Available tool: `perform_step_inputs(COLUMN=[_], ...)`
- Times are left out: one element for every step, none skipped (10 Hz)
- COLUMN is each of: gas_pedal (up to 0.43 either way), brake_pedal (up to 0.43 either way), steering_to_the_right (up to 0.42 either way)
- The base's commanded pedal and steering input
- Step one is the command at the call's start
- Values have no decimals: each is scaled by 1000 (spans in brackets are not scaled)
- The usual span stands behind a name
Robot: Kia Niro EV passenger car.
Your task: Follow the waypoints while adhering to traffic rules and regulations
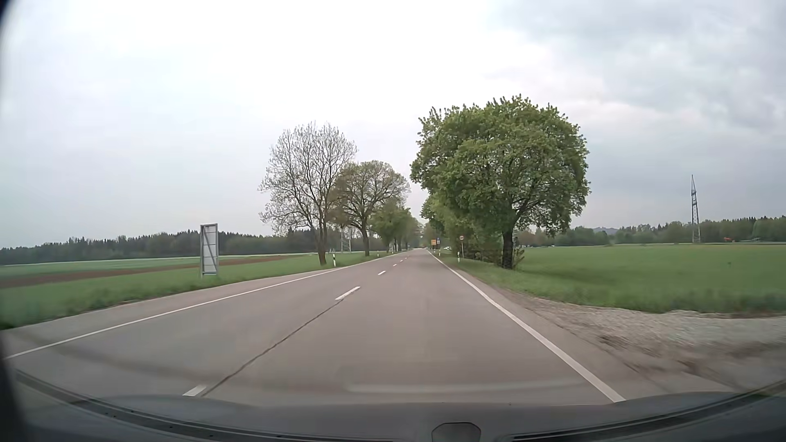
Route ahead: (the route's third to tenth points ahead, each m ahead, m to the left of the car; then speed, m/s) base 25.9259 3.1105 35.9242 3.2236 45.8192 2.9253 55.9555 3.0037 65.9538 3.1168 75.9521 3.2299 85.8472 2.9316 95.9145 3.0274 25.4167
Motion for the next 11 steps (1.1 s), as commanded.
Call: perform_step_inputs(gas_pedal=[98, 87, 87, 79, 87, 118, 157, 169, 169, 169, 169], brake_pedal=[0, 0, 0, 0, 0, 0, 0, 0, 0, 0, 0], steering_to_the_right=[-3, -3, -3, -3, -3, -3, -3, -3, -3, -2, -2])
